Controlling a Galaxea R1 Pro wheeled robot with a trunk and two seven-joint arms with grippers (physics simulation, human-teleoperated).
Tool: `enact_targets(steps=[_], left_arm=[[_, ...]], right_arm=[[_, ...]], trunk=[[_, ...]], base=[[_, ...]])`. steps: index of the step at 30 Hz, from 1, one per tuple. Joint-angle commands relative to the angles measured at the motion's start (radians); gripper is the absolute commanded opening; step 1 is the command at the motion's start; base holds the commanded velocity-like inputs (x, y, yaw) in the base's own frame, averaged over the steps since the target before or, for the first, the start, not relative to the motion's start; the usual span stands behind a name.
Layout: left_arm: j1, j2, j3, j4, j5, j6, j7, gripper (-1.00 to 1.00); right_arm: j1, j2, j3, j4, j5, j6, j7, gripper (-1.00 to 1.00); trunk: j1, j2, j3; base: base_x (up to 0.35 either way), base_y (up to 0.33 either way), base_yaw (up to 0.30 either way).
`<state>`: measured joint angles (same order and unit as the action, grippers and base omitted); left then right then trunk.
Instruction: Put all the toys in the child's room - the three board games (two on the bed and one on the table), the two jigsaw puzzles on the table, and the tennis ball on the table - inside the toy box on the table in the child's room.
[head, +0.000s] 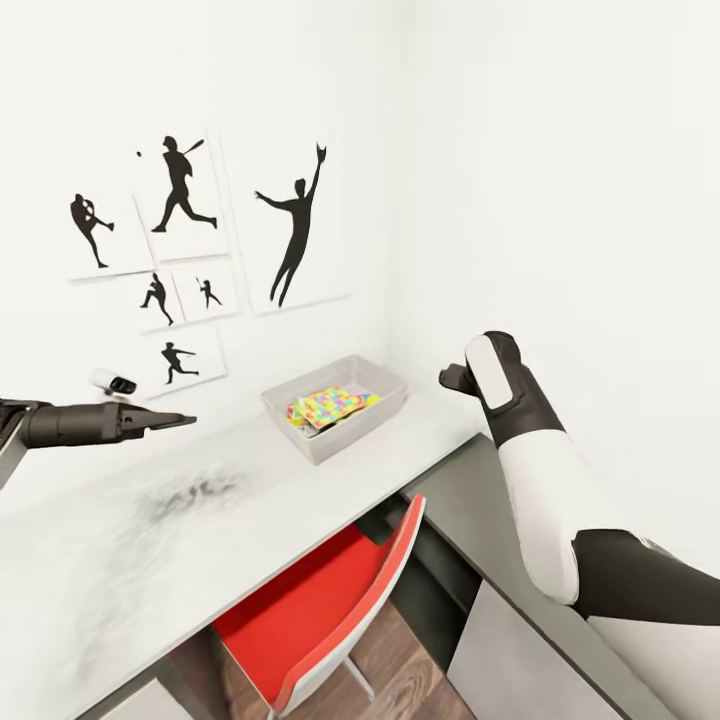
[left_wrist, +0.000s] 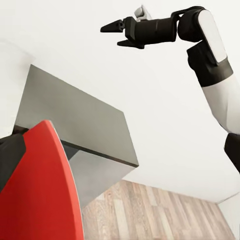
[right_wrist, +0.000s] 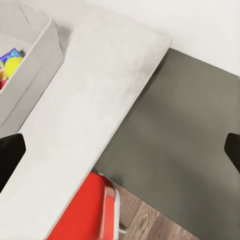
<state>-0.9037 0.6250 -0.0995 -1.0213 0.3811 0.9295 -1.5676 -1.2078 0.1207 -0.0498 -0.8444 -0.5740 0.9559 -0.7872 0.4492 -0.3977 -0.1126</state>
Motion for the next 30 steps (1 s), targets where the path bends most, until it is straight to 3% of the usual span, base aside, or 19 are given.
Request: enact_targets(steps=[1, 8, 30], left_arm=[[-0.001, 0.001, -0.003, 0.001, -0.002, 0.011, -0.003, 1.00], [-0.001, -0.002, -0.004, 0.005, -0.009, 0.010, -0.003, 1.00], [-0.001, -0.001, -0.005, 0.043, -0.010, 0.009, 0.045, 1.00]], right_arm=[[0.008, 0.002, -0.002, -0.003, -0.014, -0.007, -0.008, 1.00], [0.066, 0.005, -0.001, -0.009, -0.022, -0.073, -0.003, 1.00], [0.096, 0.005, -0.001, -0.010, -0.023, -0.091, 0.010, 1.00]], trunk=[[0.001, -0.002, -0.001], [0.001, -0.002, 0.011], [0.001, -0.002, 0.046]], base=[[0.000, 0.000, 0.000], [0.000, 0.000, -0.041], [0.000, 0.000, -0.144]])
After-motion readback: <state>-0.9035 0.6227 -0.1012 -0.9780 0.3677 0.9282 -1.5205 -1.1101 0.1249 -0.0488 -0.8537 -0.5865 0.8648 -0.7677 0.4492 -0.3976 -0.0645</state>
